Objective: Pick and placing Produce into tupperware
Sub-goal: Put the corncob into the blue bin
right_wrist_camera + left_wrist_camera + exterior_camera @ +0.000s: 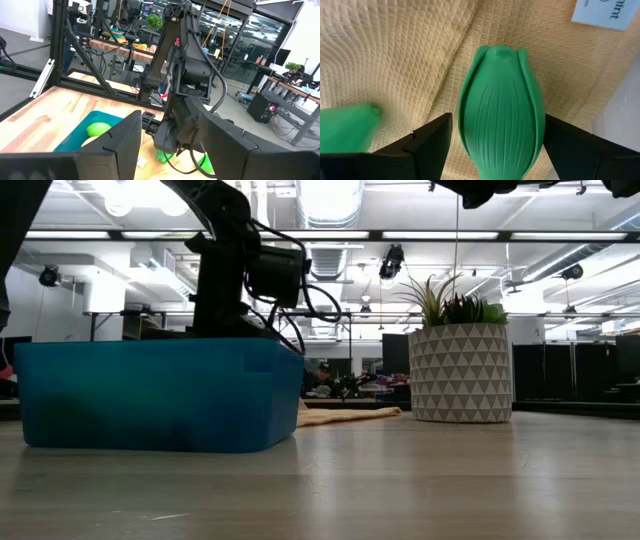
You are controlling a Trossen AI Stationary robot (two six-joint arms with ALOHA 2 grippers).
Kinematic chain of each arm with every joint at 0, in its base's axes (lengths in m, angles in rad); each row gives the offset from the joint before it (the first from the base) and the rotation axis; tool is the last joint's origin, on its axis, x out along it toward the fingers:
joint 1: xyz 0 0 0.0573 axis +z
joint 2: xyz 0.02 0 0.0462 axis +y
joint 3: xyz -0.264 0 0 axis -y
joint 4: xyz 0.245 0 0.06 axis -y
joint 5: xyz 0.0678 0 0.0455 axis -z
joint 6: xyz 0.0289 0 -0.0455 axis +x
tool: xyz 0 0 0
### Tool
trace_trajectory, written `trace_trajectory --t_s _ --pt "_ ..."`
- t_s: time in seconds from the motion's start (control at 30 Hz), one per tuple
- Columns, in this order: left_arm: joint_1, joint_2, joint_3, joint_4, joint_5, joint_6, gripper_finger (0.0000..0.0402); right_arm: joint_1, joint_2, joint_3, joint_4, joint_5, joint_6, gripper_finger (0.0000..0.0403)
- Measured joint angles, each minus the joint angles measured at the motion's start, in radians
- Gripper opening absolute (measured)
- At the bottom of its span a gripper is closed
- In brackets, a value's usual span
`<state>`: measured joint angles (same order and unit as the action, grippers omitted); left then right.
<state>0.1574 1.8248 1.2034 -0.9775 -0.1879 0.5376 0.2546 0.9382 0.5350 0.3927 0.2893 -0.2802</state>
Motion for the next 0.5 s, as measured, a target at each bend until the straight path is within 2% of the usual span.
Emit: trace_trajectory --t_s 0.3,0.5 --pt "0.0 0.011 0.0 0.0 0.0 -0.004 0.0275 0.0 0.0 0.0 0.0 0.0 0.0 0.0192" --pt "0.0 0.011 0.0 -0.001 0.0 -0.005 0.0243 0.0 0.0 0.0 0.0 0.0 0.0 0.0192"
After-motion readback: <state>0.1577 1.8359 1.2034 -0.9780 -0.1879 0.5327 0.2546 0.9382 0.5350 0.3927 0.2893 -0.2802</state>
